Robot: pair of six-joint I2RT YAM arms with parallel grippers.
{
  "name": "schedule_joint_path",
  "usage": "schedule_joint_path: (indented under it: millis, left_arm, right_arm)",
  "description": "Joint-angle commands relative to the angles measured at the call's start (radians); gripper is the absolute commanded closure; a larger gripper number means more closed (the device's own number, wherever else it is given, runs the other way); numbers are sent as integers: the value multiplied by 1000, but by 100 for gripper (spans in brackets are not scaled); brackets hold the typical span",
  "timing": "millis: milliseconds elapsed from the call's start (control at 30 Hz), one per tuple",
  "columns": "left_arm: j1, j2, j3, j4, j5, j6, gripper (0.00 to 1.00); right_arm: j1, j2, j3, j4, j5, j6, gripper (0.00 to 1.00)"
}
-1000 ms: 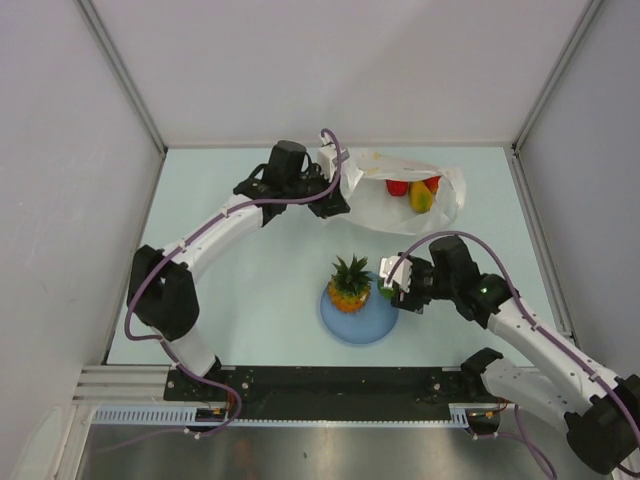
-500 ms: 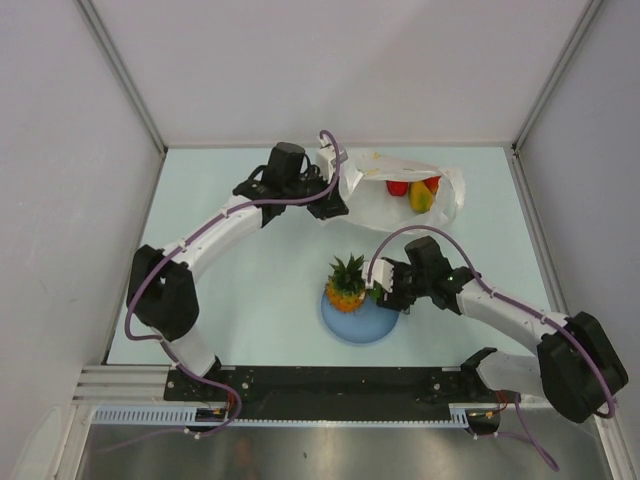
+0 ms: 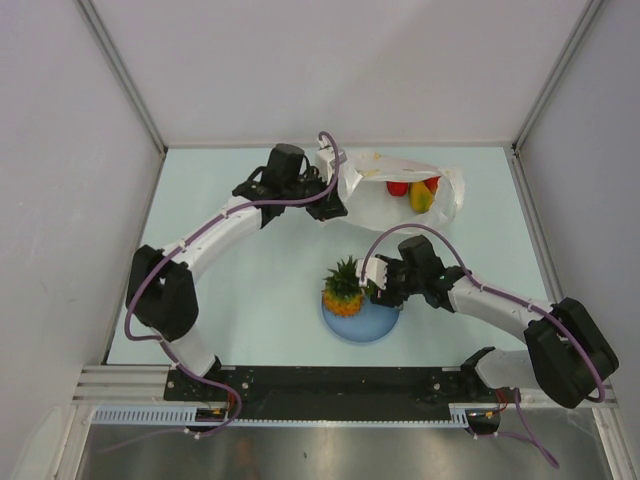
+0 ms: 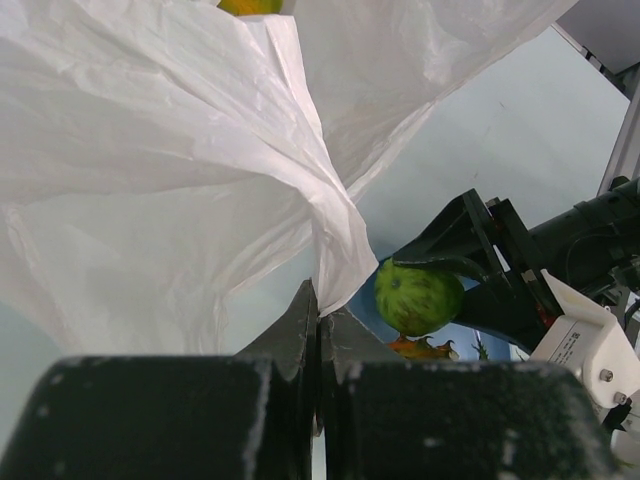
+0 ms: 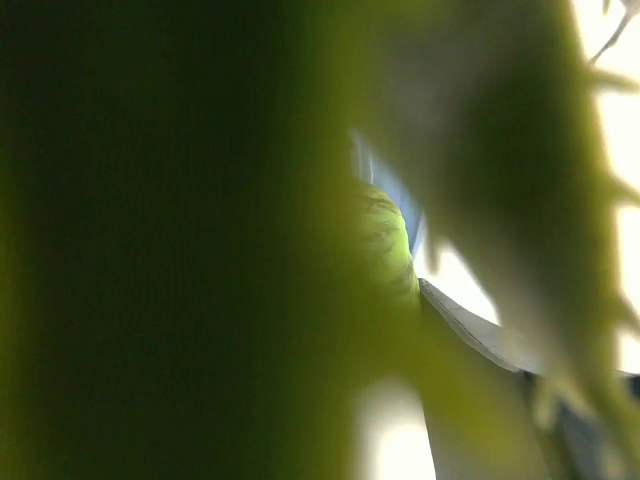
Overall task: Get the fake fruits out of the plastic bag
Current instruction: Place the fake fruit on the plate, then adjust the plastic bag at the center of the board.
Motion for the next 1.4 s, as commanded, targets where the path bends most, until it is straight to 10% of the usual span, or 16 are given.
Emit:
schedule_joint_path:
  millis: [0,233,767,1000,1167,1367]
  left_arm:
    - [11,-21,19,19,8,-2,100]
    - [17,5,36,39,23,-27,100]
    - [79,129,178,50,190,-181,100]
    - [86,150,212,67,224,-226,100]
    - [77,67,181,-28,232,-79,100]
    - [71,-65,172,-70,278,-64,100]
  right_arm:
    - [-12,-19,-1,40,29,8,34]
    - [-44,-105,0,-5,12,24,13]
    - [-136,-276,156,-336,98,-70,9]
    - [-276,-213,387,-152,66,172,15]
    - [-316,2,480,169,74,488,41]
    - [-201,328,578,290,254,484,49]
